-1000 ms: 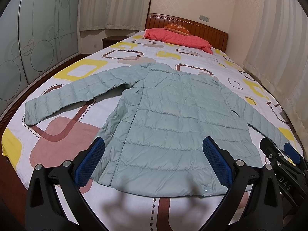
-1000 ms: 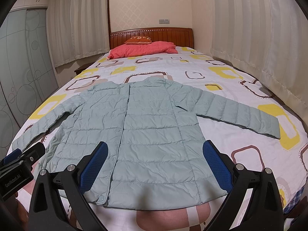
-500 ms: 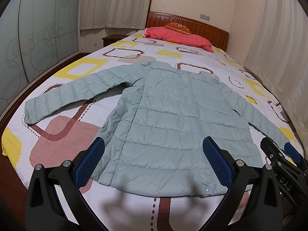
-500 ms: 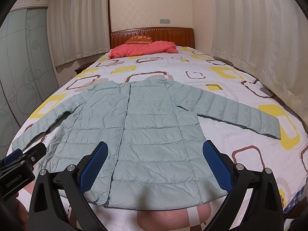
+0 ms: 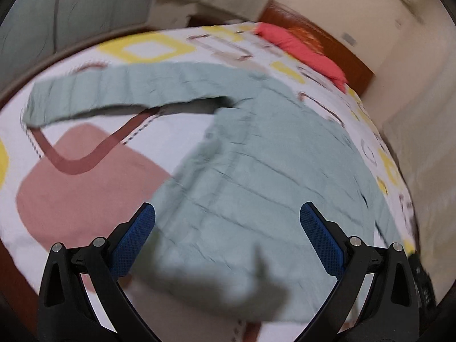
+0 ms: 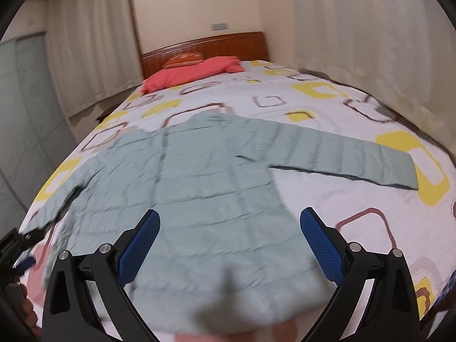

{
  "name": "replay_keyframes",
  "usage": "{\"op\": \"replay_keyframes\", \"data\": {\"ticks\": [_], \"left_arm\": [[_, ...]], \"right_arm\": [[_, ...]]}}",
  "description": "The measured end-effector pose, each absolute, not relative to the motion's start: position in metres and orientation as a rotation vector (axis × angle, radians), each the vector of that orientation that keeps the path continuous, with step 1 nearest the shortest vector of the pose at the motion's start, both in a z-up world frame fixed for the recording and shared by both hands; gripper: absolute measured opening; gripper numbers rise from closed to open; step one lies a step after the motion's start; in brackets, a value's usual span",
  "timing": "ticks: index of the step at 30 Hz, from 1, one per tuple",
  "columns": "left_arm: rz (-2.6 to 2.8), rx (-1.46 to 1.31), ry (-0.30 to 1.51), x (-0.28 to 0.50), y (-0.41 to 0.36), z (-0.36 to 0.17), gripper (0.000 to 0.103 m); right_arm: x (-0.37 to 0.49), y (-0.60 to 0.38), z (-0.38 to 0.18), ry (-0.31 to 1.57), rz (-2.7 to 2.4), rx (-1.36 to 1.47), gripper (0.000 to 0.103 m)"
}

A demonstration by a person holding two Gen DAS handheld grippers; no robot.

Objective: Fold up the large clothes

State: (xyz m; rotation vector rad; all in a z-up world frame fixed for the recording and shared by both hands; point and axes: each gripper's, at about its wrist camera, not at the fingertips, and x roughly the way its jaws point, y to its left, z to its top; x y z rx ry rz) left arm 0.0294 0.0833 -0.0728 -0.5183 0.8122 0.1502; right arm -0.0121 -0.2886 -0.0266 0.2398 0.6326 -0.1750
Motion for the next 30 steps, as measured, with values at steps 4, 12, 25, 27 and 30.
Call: {"op": "replay_keyframes", "data": {"ticks": [4, 12, 25, 27, 30], "left_arm": [[0.244, -0.591, 0.795, 0.042, 0.122, -0.085, 0.101], [0.416, -0.637, 0.772, 0.048, 0.172, -0.108, 0.101], [0.475, -0.646, 0.675, 0.04, 0.186, -0.126, 0.101], [0.471, -0.651, 0.656, 0.035, 0.185, -0.125, 0.101], [0.467, -0.661, 0.647, 0.037, 0.185, -0.125, 0.101]], "right_arm": [[0.001, -0.344, -0.035, 0.625, -0.227, 0.352, 0.098], [0.009, -0.467, -0.075, 0.592, -0.324, 0.672, 0.086], [-0.005, -0.569, -0.145, 0.474, -0.394, 1.112, 0.06], [-0.008, -0.576, -0.144, 0.416, -0.397, 1.136, 0.063], [-0.011, -0.583, -0.143, 0.321, -0.414, 1.163, 0.069]]}}
